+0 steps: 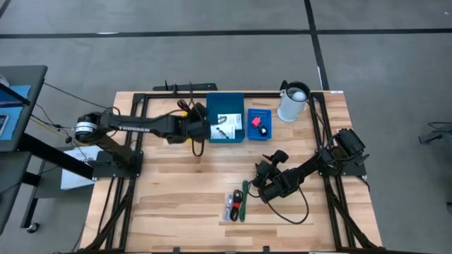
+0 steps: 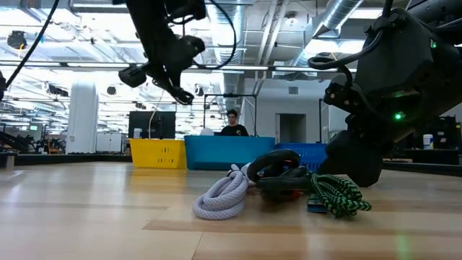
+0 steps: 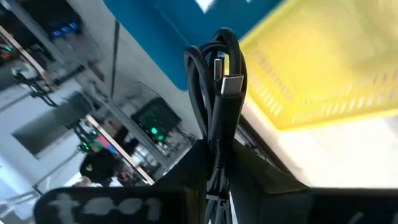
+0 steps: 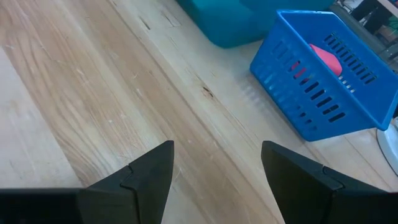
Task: Pick and place items into bin
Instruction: Put the top black charger cable into the yellow bin
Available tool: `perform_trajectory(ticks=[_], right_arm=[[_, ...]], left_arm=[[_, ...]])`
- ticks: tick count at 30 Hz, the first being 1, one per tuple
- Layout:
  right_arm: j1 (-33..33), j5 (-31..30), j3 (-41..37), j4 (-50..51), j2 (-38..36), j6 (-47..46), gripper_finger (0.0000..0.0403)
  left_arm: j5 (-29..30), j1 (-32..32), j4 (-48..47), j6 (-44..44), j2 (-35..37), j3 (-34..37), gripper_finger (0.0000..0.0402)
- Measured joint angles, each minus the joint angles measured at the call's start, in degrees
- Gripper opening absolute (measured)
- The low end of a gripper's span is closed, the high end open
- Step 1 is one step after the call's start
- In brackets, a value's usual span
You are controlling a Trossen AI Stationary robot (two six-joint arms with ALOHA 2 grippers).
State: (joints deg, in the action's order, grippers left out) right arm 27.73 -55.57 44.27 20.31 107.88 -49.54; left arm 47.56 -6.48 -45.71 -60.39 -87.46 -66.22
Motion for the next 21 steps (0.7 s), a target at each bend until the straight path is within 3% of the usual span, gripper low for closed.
perform_trajectory(ticks=[8,21], right_arm=[[0.0,0.0,0.0,-0.04,0.01,0.0,0.0239],[0.0,0.02,0.0,-0.01,0.01,0.0,0.0239]], left_arm=[[-0.78,-6.18,-0.11,-2.68,-3.95,-0.02,0.0036],[-0.67,-5.53,-1.38,-4.51,-13.8,-0.02,0.0038]])
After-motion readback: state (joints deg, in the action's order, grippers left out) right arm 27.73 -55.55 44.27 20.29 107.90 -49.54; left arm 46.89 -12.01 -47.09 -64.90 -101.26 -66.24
